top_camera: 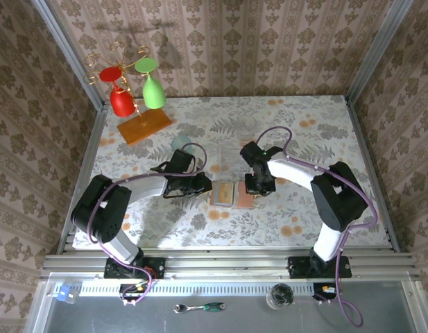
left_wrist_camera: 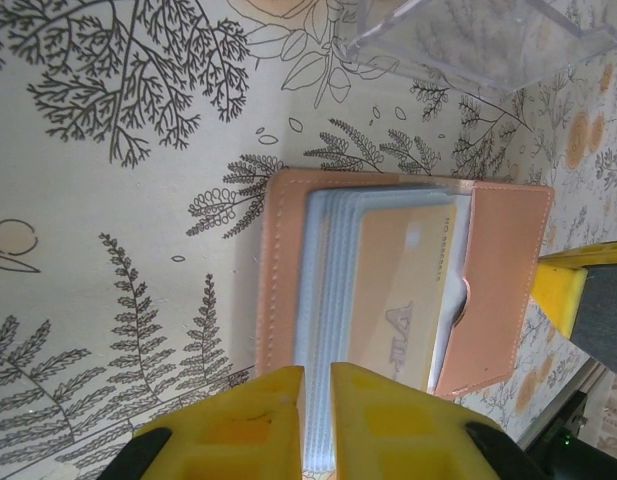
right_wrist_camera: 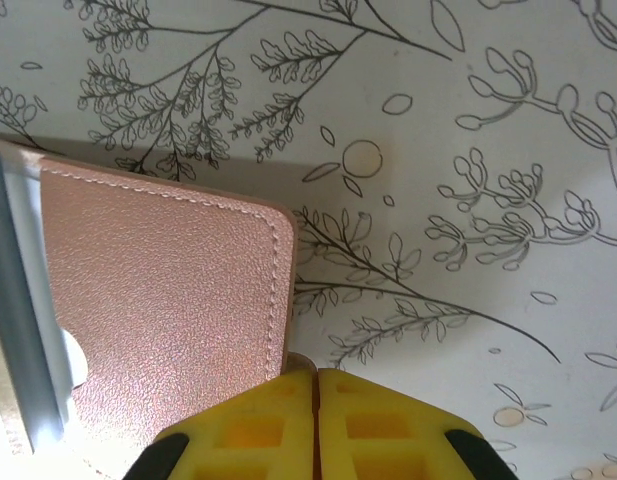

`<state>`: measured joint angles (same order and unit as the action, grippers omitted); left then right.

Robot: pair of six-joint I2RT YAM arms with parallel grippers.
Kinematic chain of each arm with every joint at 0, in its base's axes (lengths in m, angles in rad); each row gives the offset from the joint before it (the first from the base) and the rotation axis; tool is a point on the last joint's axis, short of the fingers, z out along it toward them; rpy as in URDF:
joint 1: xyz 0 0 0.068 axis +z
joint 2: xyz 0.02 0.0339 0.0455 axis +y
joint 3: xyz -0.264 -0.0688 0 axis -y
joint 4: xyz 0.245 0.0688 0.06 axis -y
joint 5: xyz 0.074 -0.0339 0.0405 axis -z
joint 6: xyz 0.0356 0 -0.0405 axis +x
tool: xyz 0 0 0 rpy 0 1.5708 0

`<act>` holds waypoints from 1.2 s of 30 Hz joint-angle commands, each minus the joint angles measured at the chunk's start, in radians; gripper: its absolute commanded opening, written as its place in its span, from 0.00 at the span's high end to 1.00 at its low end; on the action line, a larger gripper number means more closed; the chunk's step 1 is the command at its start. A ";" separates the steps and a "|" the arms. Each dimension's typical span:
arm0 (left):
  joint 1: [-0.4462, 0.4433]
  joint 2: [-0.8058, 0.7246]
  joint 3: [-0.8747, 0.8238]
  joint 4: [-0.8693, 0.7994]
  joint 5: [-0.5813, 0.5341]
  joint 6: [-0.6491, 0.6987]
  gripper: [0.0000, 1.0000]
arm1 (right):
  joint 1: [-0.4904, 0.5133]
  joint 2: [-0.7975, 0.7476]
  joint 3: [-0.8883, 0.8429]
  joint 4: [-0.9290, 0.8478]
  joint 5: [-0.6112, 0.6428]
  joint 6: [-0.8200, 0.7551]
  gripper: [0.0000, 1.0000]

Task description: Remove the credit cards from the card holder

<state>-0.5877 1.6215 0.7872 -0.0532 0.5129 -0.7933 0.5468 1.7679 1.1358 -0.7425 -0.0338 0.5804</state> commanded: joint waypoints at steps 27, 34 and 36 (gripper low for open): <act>0.023 0.103 0.018 -0.096 -0.030 0.015 0.98 | 0.005 0.059 -0.014 0.025 0.041 -0.006 0.97; 0.034 0.131 0.021 -0.138 -0.045 0.014 1.00 | -0.009 0.053 -0.025 0.006 0.089 -0.016 0.96; 0.035 0.135 0.023 -0.158 -0.051 0.020 1.00 | -0.008 0.048 -0.023 -0.003 0.105 -0.016 0.93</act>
<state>-0.5671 1.7168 0.8116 -0.1047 0.5247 -0.7925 0.5495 1.8153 1.1305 -0.6983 -0.0223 0.5751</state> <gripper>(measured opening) 0.050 0.074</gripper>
